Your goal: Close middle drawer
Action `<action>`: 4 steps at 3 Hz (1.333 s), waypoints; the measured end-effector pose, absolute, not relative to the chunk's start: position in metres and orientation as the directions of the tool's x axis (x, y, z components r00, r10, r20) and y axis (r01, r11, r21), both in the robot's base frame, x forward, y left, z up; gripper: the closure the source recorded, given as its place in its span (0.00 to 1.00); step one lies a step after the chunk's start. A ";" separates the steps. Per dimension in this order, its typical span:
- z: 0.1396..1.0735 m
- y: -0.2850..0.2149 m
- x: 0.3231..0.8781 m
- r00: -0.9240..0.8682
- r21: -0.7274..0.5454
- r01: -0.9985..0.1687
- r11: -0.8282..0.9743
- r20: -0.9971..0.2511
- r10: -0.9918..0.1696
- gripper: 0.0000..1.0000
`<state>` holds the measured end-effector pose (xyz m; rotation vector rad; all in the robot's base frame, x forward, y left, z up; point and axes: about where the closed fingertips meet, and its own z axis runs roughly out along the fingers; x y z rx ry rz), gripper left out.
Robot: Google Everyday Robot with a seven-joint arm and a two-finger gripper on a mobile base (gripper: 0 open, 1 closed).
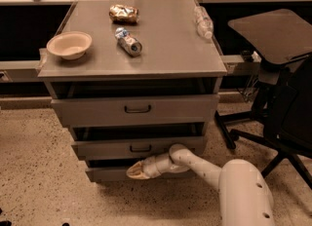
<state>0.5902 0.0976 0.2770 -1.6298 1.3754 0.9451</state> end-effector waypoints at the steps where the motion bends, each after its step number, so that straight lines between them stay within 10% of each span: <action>1: 0.277 0.088 0.606 0.128 -0.107 -0.991 -0.076 -0.914 -0.384 1.00; 4: 0.288 0.079 0.579 0.140 -0.116 -0.989 -0.086 -0.919 -0.368 1.00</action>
Offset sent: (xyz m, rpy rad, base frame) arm 0.0272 -0.0191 0.0043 0.0349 -0.0138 -0.0413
